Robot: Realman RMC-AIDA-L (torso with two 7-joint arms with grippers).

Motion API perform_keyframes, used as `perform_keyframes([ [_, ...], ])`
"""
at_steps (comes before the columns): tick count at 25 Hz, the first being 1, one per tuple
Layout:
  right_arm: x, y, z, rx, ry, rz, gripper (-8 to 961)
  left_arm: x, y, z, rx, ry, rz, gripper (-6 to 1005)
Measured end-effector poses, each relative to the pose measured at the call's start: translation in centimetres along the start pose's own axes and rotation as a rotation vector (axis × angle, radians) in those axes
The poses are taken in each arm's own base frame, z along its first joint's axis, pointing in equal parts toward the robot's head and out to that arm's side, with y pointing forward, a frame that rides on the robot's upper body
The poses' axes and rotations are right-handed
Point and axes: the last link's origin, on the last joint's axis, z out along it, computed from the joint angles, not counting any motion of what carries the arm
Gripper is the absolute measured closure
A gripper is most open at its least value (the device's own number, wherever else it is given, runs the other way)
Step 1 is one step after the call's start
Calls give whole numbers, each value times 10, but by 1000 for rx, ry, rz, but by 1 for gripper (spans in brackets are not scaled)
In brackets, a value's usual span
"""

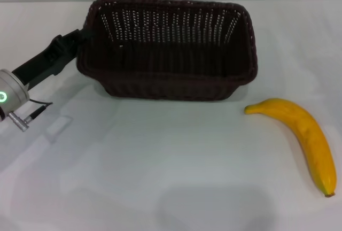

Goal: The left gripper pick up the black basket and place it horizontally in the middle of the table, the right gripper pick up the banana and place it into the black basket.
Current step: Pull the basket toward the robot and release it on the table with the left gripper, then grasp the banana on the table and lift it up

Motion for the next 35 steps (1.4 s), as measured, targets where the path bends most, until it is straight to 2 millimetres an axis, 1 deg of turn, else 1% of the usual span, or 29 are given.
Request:
perform_keyframes([
  [3, 1, -1, -1, 2, 2, 0, 123, -7, 5, 0, -40, -24, -11, 670],
  [6, 1, -1, -1, 3, 2, 1, 123, -14, 8, -3, -81, -43, -28, 592],
  [8, 1, 0, -1, 3, 1, 2, 123, -16, 7, -7, -86, -41, -37, 541],
  [11, 1, 1, -2, 1, -2, 9, 123, -18, 0, -20, -86, -10, -54, 463],
  [13, 1, 0, -3, 15, -10, 43, 123, -16, -1, -33, -110, 34, -58, 397],
  [17, -2, -8, -12, 68, -65, 204, 123, -11, -9, -63, -125, 156, -46, 239],
  [20, -5, -15, -21, 63, -95, 362, 125, -6, -19, -85, -90, 259, -8, 172],
  [21, -6, -19, -23, 62, -101, 416, 125, -4, -24, -96, -70, 328, 19, 150],
  [23, -9, -27, -28, 50, -103, 516, 126, -1, -30, -111, -43, 443, 42, 105],
  [26, -17, -44, -34, -16, -64, 593, 128, -3, -38, -133, 6, 646, 67, 104],
  [29, -33, -60, -38, -142, 43, 624, 129, -5, -40, -147, 68, 781, 157, 104],
  [32, -57, -67, -38, -298, 171, 594, 128, -3, -43, -151, 128, 828, 231, 104],
  [34, -70, -64, -37, -383, 269, 561, 128, -1, -46, -148, 165, 823, 245, 104],
  [35, -75, -60, -36, -426, 322, 529, 128, 1, -48, -146, 184, 816, 250, 105],
])
